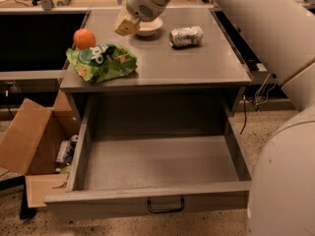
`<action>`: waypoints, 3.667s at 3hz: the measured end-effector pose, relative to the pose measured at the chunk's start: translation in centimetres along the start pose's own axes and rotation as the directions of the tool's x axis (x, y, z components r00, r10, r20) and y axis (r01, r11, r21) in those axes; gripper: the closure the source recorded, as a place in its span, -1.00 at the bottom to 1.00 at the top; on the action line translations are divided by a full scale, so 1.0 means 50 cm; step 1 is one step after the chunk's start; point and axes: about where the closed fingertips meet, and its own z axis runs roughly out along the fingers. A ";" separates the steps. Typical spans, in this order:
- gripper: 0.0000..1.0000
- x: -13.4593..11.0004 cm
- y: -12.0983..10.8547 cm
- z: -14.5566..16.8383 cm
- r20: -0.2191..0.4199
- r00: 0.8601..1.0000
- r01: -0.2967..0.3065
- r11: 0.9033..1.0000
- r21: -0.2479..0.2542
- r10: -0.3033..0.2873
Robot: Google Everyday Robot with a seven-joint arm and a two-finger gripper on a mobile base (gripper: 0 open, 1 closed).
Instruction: Place green rice chip bag into top drawer
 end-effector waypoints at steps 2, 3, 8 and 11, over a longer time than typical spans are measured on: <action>-0.22 0.000 0.000 0.000 0.000 1.000 0.000 1.000 0.000 0.000; -0.69 -0.003 0.006 0.037 -0.026 0.999 0.023 0.999 -0.038 -0.024; 0.25 0.083 0.057 0.267 -0.075 0.995 0.037 0.953 -0.301 -0.062; 1.00 0.063 0.135 0.103 -0.024 0.999 0.019 0.973 -0.230 -0.025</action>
Offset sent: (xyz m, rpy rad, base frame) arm 0.0000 0.0000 0.0000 0.0000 0.0000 0.0000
